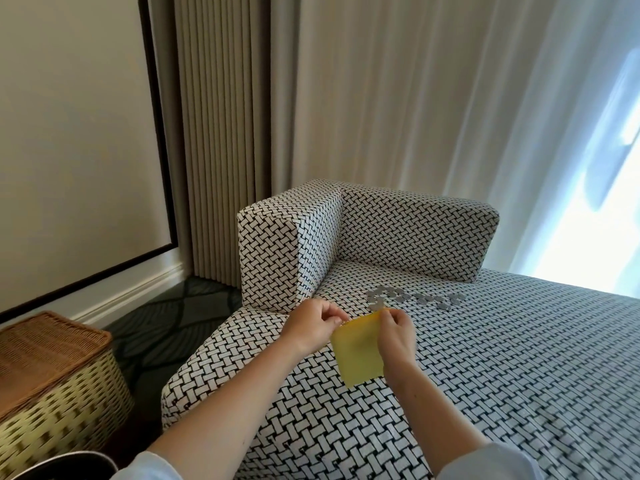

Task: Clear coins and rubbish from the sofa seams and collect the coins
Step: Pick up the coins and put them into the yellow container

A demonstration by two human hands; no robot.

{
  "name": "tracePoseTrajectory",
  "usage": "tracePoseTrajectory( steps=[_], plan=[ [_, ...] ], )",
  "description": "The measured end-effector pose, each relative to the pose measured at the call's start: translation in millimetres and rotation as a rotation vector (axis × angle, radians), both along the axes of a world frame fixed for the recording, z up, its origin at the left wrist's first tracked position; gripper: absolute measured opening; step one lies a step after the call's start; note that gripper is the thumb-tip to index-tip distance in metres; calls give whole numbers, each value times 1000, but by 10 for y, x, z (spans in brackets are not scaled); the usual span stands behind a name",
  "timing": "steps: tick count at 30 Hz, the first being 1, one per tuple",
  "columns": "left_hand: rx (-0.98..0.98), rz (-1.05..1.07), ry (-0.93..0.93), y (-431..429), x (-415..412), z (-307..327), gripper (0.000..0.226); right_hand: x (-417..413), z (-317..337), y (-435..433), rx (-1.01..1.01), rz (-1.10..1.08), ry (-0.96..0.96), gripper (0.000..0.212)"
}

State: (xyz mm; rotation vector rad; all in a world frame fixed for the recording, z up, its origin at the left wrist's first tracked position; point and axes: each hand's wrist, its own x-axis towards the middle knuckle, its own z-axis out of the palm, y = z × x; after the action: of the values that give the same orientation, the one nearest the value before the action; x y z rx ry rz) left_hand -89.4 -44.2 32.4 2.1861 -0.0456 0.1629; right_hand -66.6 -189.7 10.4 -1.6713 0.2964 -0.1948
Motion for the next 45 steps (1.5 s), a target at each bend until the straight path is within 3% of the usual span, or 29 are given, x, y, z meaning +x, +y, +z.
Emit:
tracePoseTrajectory(
  steps=[9, 11, 13, 15, 17, 24, 32, 37, 41, 45],
  plan=[
    [-82, -106, 22, -128, 29, -24, 16, 159, 41, -282, 24, -126, -40, 19],
    [-181, -188, 49, -145, 27, 17, 8, 163, 50, -288, 65, -98, -65, 19],
    [-298, -286, 132, -157, 35, 45, 30, 172, 59, -298, 111, -44, -54, 21],
    [-308, -363, 219, -182, 51, 26, 67, 178, 67, -305, 148, 17, -16, 24],
    [-325, -458, 282, -223, 73, -29, 88, 183, 83, -291, 188, 87, 9, 27],
    [-290, -618, 305, -296, 154, -122, 71, 283, 112, -333, 344, 359, 10, 24],
    [-224, -598, 307, -367, 347, -227, 117, 467, 34, -368, 375, 504, -6, 27],
    [-206, -319, 205, -359, 513, -426, 120, 524, -17, -316, 265, 459, -10, 27],
    [-140, -211, 124, -302, 614, -621, 116, 560, -88, -384, 62, 323, 1, 25],
    [-125, -114, 16, -374, 680, -790, 123, 573, -264, -614, -340, 146, -26, 30]
  ],
)
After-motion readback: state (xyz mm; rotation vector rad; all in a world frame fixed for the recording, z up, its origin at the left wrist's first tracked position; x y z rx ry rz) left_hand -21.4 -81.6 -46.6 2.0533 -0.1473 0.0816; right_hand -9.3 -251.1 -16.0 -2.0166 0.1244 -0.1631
